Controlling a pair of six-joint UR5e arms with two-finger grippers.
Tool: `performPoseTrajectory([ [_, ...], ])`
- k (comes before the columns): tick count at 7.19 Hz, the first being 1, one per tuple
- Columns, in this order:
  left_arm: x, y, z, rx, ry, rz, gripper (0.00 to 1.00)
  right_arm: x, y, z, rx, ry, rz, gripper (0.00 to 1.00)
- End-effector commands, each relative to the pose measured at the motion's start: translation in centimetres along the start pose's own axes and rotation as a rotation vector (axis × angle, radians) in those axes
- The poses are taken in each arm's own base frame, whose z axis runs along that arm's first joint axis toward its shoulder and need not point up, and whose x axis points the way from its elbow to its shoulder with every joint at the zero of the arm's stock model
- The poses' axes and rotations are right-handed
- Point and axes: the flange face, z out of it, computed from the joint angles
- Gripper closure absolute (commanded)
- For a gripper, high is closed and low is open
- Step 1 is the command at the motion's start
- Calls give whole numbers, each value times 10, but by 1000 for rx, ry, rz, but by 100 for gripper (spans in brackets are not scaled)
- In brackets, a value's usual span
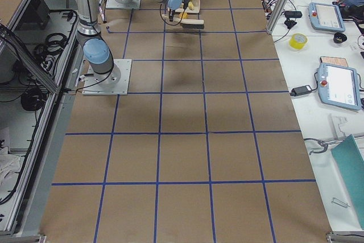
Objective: Sweep and dump trash into bin
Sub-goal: 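Move the brush behind the yellow potato with the right gripper, then sweep the yellow potato toward the dustpan with the brush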
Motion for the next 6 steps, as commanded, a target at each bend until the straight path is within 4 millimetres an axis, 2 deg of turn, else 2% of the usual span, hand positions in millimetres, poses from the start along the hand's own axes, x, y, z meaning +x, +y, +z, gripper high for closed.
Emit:
performPoseTrajectory([
  [1, -2, 2, 4, 3, 4, -5, 100, -10, -2, 10, 12, -11, 26, 100],
  [2, -2, 2, 3, -1, -1, -5, 100, -23, 7, 12, 11, -61, 38, 100],
  [3, -2, 3, 6, 1, 4, -6, 100, -40, 5, 14, 2, -109, 67, 100],
  [6, -2, 3, 7, 1, 8, -24, 100, -129, -1, 16, 18, -154, 192, 100],
])
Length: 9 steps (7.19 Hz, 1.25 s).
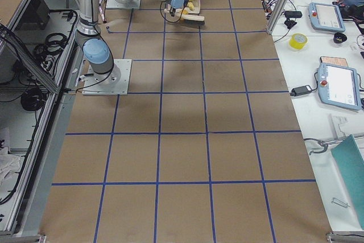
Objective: Sweep and dump trash into bin
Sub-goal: 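Sweep the yellow potato toward the dustpan with the brush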
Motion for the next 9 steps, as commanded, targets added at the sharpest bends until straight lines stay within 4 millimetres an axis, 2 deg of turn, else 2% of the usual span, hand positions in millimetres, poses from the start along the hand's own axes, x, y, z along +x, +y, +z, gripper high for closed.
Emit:
performPoseTrajectory([
  [1, 0, 0, 1, 2, 1, -9, 100, -56, 3, 9, 11, -36, 77, 100],
  [2, 0, 0, 0, 1, 0, -11, 100, -61, 2, 2, 11, -35, 77, 100],
  [3, -1, 1, -2, -1, -5, -10, 100, -57, 1, -2, 7, -6, 70, 100],
  [5, -3, 2, -5, -2, -13, -10, 100, -44, -3, -33, -6, 39, 3, 100],
  [6, -4, 14, -10, -2, -27, -33, 100, -39, -10, -40, 6, 57, 6, 100],
  [8, -1, 60, -20, 110, -94, -129, 100, -28, -17, -55, 20, 97, 20, 100],
  [9, -1, 61, -19, 112, -94, -132, 100, -25, -16, -52, 24, 117, 3, 100],
])
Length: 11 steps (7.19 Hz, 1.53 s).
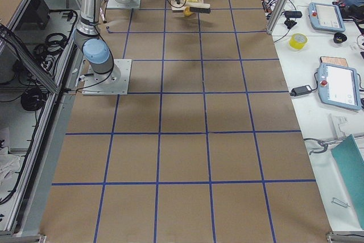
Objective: Sweep and dump trash into bin
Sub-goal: 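Sweep the yellow potato toward the dustpan with the brush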
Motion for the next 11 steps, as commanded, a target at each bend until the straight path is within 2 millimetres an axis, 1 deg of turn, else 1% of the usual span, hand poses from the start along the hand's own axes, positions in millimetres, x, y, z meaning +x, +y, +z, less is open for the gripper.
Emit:
performPoseTrajectory([
  [1, 0, 11, -1, 21, -11, -21, 100, 4, 0, 1, -1, 14, -9, 100],
  [2, 0, 10, 2, 6, 2, -23, 100, 6, -2, 6, 8, 27, -72, 100],
  [3, 0, 7, 3, -33, 23, -6, 100, 11, -8, 7, 9, 37, -172, 100],
  [4, 0, -7, 9, -38, 39, 20, 100, 16, -20, 3, 11, 34, -169, 100],
  [5, -1, -17, 16, -69, 67, 49, 100, 23, -30, 7, 21, 53, -194, 100],
  [7, 0, -20, 22, -71, 80, 53, 100, 26, -40, 17, 69, 115, -306, 100],
  [8, -1, -21, 24, -72, 81, 59, 100, 24, -44, 18, 92, 123, -321, 100],
  [9, -1, -21, 24, -74, 82, 59, 100, 21, -49, 21, 124, 115, -387, 100],
  [10, -2, -20, 26, -72, 85, 57, 100, 20, -58, 29, 167, 157, -478, 100],
  [11, -2, -20, 26, -72, 85, 57, 100, 18, -63, 38, 183, 161, -550, 100],
])
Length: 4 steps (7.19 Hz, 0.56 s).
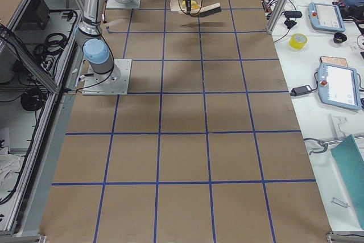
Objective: Sweep and dump trash into bin
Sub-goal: 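Push the potato into the dustpan with the brush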
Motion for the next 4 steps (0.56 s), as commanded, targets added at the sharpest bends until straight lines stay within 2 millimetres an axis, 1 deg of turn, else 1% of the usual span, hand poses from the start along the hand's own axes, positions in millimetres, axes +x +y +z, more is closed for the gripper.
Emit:
performPoseTrajectory([
  [1, 0, 0, 1, 0, 1, 0, 100, -2, -7, 18, 25, 18, -95, 100],
  [3, 0, 0, 1, 1, 0, -2, 100, -4, -6, 39, -15, 14, -82, 100],
  [4, 0, 0, 1, 1, 0, -2, 100, -4, -5, 42, -32, 16, -43, 100],
])
